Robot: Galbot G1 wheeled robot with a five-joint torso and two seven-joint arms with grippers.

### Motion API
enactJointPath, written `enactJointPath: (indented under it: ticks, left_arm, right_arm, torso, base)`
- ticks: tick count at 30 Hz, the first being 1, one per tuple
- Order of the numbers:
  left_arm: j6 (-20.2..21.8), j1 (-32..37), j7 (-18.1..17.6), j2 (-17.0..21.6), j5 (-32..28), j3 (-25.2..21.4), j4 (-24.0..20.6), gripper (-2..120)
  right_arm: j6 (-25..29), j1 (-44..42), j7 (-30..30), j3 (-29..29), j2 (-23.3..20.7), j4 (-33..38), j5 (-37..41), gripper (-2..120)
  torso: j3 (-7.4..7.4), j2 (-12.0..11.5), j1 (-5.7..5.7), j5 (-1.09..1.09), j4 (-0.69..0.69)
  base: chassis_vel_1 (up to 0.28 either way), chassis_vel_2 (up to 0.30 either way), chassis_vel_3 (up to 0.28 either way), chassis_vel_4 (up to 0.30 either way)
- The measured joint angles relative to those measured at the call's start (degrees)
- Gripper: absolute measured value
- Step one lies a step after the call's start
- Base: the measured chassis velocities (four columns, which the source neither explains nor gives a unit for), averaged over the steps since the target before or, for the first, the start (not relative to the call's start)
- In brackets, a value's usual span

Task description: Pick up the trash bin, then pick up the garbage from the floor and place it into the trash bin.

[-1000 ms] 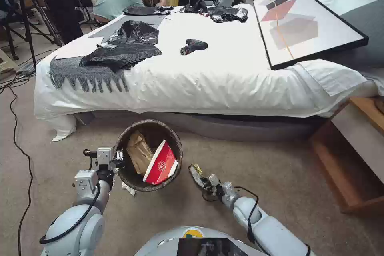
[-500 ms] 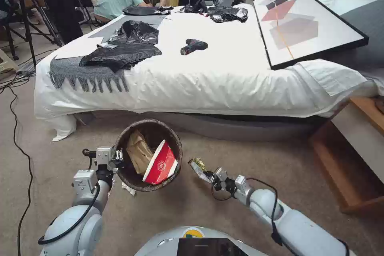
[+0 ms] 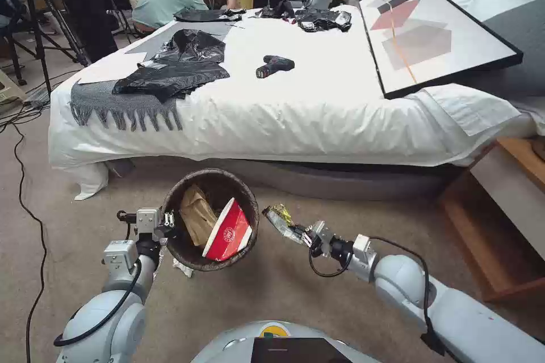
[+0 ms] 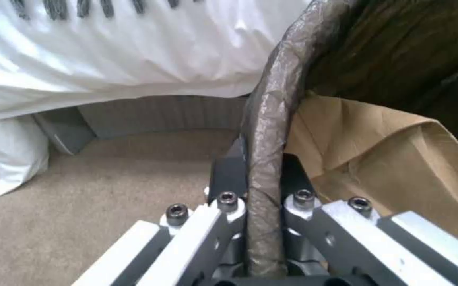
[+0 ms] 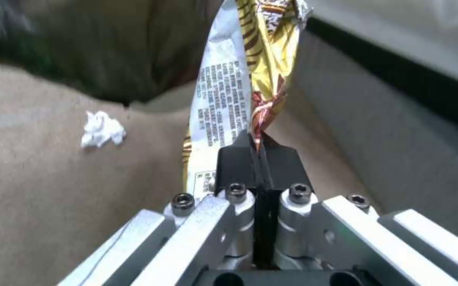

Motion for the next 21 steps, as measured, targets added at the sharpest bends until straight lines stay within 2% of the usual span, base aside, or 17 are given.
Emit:
enactJointPath:
  ticks: [14,21]
  left_arm:
    - [0.0,0.0,0.1,0.3,-0.2,-0.2,0.2,0]
    - [0.0,-0.1,0.2,0.3,-0.2,-0.1,0.3,0]
  right_arm:
    - [-2.8,3.1,1.9,6.3,-8.1,12.1,9.4,0]
    - [-4.7,4.4,4.1,8.4,-9.6,18.2,14.3,0]
  torso:
    - [0.00,0.0,0.00,-0.01,0.00]
    - [0.00,0.0,0.00,0.00,0.00]
  base:
    - [0.000,0.000,0.000,0.000]
    - [0.000,0.000,0.000,0.000]
